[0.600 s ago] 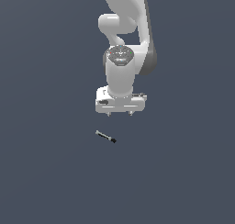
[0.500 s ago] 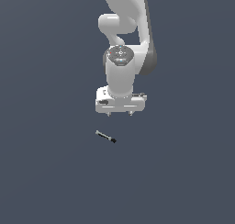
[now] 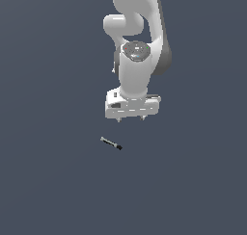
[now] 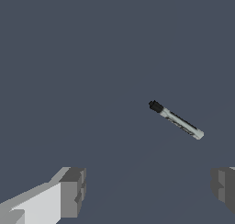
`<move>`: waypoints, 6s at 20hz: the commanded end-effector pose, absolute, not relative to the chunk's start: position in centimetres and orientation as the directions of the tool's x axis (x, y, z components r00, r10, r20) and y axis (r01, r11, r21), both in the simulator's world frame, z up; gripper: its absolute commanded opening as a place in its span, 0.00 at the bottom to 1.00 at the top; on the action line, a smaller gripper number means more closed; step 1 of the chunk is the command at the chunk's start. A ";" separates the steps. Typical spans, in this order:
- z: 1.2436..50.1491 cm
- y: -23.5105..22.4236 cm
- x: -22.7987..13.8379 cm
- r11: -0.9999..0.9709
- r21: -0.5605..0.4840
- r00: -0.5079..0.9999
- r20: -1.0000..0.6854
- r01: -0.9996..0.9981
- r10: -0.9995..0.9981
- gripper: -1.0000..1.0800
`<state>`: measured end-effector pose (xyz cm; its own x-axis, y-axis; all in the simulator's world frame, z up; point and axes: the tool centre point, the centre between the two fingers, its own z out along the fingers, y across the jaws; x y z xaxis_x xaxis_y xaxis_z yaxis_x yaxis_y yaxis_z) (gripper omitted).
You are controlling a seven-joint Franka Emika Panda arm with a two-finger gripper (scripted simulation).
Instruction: Pick up the object and move it to a goal position.
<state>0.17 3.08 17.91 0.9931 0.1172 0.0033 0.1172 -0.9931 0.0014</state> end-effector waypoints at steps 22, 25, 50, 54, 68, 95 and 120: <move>15.2 0.8 1.3 -0.938 0.009 0.938 -0.002 0.347 0.347 0.96; 14.3 0.2 1.6 -0.910 0.010 0.910 -0.004 0.414 0.414 0.96; 7.3 -5.2 3.3 -0.537 0.002 0.537 -0.004 0.844 0.844 0.96; 6.6 -5.7 3.4 -0.491 0.001 0.491 -0.002 0.871 0.871 0.96; 5.4 -6.1 3.4 -0.450 0.000 0.450 0.000 0.893 0.893 0.96; 1.1 -5.9 3.3 -0.447 0.000 0.447 0.000 0.895 0.895 0.00; 7.4 13.6 -3.4 -0.447 0.000 0.447 -0.001 0.895 0.895 0.00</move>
<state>-2.98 12.43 7.00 0.4454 0.8953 -0.0005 0.8953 -0.4454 0.0001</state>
